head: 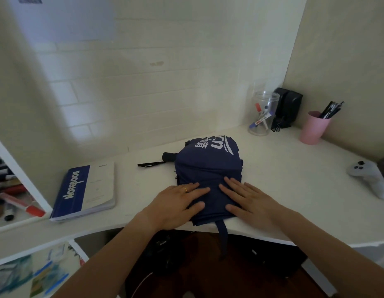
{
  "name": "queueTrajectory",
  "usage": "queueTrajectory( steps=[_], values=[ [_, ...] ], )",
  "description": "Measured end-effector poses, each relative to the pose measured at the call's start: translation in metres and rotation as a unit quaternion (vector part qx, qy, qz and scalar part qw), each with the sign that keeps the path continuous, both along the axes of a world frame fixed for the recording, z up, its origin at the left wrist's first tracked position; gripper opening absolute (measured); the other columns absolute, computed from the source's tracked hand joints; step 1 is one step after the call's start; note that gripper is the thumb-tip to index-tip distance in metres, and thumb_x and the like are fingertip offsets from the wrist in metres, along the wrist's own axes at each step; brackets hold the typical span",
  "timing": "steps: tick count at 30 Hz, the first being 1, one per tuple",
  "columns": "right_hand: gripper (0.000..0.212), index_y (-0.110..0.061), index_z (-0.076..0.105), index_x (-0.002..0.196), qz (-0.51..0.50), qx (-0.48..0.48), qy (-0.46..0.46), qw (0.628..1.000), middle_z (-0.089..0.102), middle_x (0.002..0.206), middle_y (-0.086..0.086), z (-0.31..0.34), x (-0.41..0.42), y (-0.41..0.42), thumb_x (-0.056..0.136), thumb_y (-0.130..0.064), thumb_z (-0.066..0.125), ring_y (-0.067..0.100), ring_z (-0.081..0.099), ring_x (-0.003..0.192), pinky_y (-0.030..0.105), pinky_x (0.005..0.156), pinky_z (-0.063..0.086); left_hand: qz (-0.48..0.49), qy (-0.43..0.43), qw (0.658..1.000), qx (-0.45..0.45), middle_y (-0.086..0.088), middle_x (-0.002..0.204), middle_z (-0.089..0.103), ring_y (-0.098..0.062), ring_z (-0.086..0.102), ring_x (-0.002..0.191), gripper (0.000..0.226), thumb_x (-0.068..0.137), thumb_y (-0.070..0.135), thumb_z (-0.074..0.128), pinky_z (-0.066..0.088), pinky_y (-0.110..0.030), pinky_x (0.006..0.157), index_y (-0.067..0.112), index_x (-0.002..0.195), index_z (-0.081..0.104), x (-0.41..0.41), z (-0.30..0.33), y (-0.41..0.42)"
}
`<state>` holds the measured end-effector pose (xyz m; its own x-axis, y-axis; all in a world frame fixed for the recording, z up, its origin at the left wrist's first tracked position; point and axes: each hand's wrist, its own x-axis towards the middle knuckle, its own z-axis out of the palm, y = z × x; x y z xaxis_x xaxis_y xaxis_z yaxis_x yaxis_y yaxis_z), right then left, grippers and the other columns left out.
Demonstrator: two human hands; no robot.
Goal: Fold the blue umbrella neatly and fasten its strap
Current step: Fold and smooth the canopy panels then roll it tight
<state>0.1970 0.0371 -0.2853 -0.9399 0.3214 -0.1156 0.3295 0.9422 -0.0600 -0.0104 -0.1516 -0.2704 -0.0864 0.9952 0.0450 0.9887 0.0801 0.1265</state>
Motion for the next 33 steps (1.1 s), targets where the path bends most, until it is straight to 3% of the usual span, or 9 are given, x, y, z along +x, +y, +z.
queueTrajectory(
  steps=[3, 7, 9, 11, 13, 16, 20, 28, 33],
  values=[
    [0.070, -0.045, -0.010, 0.156, -0.002, -0.006, 0.004, 1.000, -0.019, 0.164, -0.019, 0.001, 0.000, 0.000, 0.093, -0.071, 0.008, -0.001, -0.019, 0.150, 0.028, 0.123, -0.008, -0.008, 0.069, 0.992, 0.106, 0.002, 0.161, 0.043, -0.014, 0.039, 0.147, 0.056, 0.107, 0.051, 0.025, 0.018, -0.029, 0.126, 0.025, 0.149, 0.051, 0.005, -0.003, 0.005],
    [0.073, -0.043, 0.005, 0.158, 0.003, -0.025, -0.001, 1.000, -0.005, 0.166, -0.019, 0.012, 0.000, -0.002, 0.093, -0.073, 0.021, 0.002, -0.004, 0.153, 0.031, 0.126, 0.004, -0.042, 0.046, 0.997, 0.040, 0.012, 0.171, -0.007, -0.007, -0.012, 0.157, 0.055, 0.109, 0.053, 0.016, -0.012, -0.028, 0.124, 0.043, 0.162, 0.005, 0.009, -0.026, -0.006],
    [0.066, -0.039, 0.038, 0.151, -0.023, -0.055, 0.093, 0.994, 0.032, 0.158, -0.019, 0.028, -0.002, 0.000, 0.092, -0.066, 0.047, 0.005, 0.031, 0.145, 0.025, 0.119, 0.024, -0.037, 0.035, 0.998, 0.037, 0.014, 0.171, -0.008, -0.006, -0.014, 0.157, 0.051, 0.110, 0.053, 0.011, -0.014, -0.028, 0.124, 0.051, 0.159, -0.001, 0.009, -0.029, -0.010],
    [0.046, -0.032, 0.067, 0.121, -0.112, -0.091, 0.318, 0.937, 0.068, 0.124, -0.014, 0.049, -0.016, 0.008, 0.086, -0.061, 0.060, 0.008, 0.062, 0.111, 0.027, 0.098, 0.046, -0.036, 0.037, 0.998, 0.039, 0.014, 0.171, -0.007, -0.007, -0.013, 0.157, 0.049, 0.110, 0.053, 0.010, -0.010, -0.030, 0.126, 0.055, 0.158, -0.001, 0.010, -0.028, -0.009],
    [0.045, -0.023, 0.072, 0.108, -0.272, -0.174, 0.434, 0.841, 0.074, 0.105, -0.006, 0.073, -0.039, 0.027, 0.084, -0.059, 0.063, 0.012, 0.066, 0.093, 0.031, 0.086, 0.050, -0.035, 0.041, 0.998, 0.038, 0.014, 0.172, -0.005, -0.007, -0.013, 0.157, 0.049, 0.109, 0.053, 0.010, -0.005, -0.034, 0.128, 0.057, 0.157, -0.001, 0.011, -0.028, -0.009],
    [0.064, 0.001, 0.073, 0.107, -0.392, -0.325, 0.351, 0.786, 0.075, 0.106, 0.015, 0.096, -0.073, 0.051, 0.077, -0.055, 0.075, 0.028, 0.069, 0.094, 0.042, 0.083, 0.055, -0.035, 0.039, 0.998, 0.043, 0.014, 0.172, -0.003, -0.007, -0.011, 0.157, 0.048, 0.109, 0.054, 0.010, 0.000, -0.036, 0.129, 0.058, 0.156, 0.000, 0.011, -0.030, -0.010],
    [0.044, 0.009, 0.071, 0.106, -0.394, -0.445, 0.330, 0.734, 0.073, 0.103, 0.016, 0.106, -0.090, 0.056, 0.075, -0.018, 0.087, 0.017, 0.059, 0.066, 0.026, 0.049, 0.043, -0.033, 0.043, 0.997, 0.048, 0.014, 0.172, -0.003, -0.007, -0.011, 0.157, 0.048, 0.109, 0.054, 0.009, -0.001, -0.035, 0.129, 0.058, 0.157, 0.001, 0.011, -0.031, -0.009],
    [0.040, 0.013, 0.060, 0.110, -0.209, -0.555, 0.389, 0.705, 0.073, 0.105, 0.019, 0.100, -0.052, 0.036, 0.080, -0.008, 0.075, 0.028, 0.066, 0.094, 0.038, 0.091, 0.048, -0.035, 0.042, 0.997, 0.057, 0.013, 0.172, -0.001, -0.007, -0.008, 0.158, 0.048, 0.110, 0.054, 0.010, -0.004, -0.032, 0.127, 0.056, 0.157, 0.003, 0.008, -0.033, -0.009],
    [0.037, -0.008, 0.055, 0.113, -0.192, -0.531, 0.403, 0.720, 0.076, 0.103, 0.018, 0.072, -0.026, 0.002, 0.084, 0.003, 0.074, 0.033, 0.073, 0.097, 0.034, 0.083, 0.057, -0.031, 0.033, 0.997, 0.064, 0.011, 0.172, 0.003, -0.008, -0.005, 0.158, 0.049, 0.110, 0.053, 0.012, -0.008, -0.029, 0.126, 0.055, 0.158, 0.006, 0.010, -0.032, -0.009]
  ],
)
